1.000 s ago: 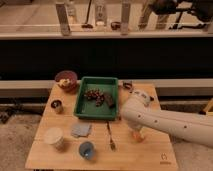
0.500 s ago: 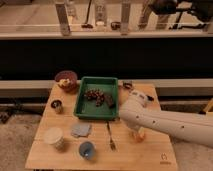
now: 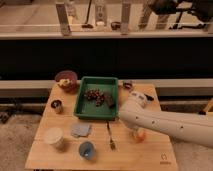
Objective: Place apple in paper cup
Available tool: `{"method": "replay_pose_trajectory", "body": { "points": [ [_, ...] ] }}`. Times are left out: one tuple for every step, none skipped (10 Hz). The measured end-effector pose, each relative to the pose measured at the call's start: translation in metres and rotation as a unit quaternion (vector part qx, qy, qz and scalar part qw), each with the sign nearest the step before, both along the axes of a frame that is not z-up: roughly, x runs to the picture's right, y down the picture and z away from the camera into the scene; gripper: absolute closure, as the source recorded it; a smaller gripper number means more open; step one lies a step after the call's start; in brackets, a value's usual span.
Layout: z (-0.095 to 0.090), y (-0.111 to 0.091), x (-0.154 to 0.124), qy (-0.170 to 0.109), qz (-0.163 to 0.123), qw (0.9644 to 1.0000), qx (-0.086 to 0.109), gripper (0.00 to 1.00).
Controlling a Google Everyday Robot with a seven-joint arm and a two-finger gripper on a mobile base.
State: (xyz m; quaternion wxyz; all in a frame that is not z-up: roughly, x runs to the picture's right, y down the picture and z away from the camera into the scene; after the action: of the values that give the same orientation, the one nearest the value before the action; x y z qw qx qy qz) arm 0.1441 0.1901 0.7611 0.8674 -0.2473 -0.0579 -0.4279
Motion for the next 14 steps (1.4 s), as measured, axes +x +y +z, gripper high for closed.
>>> {"method": "replay_pose_trajectory", "body": {
  "points": [
    [0.001, 0.0, 0.0, -0.004, -0.004, 1.0, 0.0, 0.2],
    [0.002, 0.0, -0.001, -0.009, -0.007, 0.9999, 0.001, 0.2],
    [0.002, -0.001, -0.001, -0.012, -0.01, 0.9999, 0.002, 0.2],
    [0.003, -0.001, 0.0, -0.01, -0.009, 0.9999, 0.002, 0.2],
    [0.004, -0.001, 0.004, 0.001, 0.001, 1.0, 0.002, 0.2],
    [0.004, -0.002, 0.006, 0.006, 0.004, 1.0, 0.003, 0.2],
    [0.004, -0.002, 0.008, 0.01, 0.007, 0.9999, 0.002, 0.2],
    [0.005, -0.003, 0.012, 0.012, 0.011, 0.9999, 0.003, 0.2],
    [0.006, -0.003, 0.014, 0.014, 0.013, 0.9998, 0.002, 0.2],
    [0.008, -0.004, 0.017, 0.015, 0.016, 0.9998, -0.001, 0.2],
    [0.011, -0.003, 0.021, 0.016, 0.023, 0.9996, -0.005, 0.2],
    [0.013, -0.002, 0.024, 0.014, 0.035, 0.9992, -0.012, 0.2],
    [0.017, -0.001, 0.026, 0.007, 0.055, 0.9981, -0.027, 0.2],
    [0.023, 0.003, 0.031, -0.004, 0.092, 0.9943, -0.055, 0.2]
  ]
}}
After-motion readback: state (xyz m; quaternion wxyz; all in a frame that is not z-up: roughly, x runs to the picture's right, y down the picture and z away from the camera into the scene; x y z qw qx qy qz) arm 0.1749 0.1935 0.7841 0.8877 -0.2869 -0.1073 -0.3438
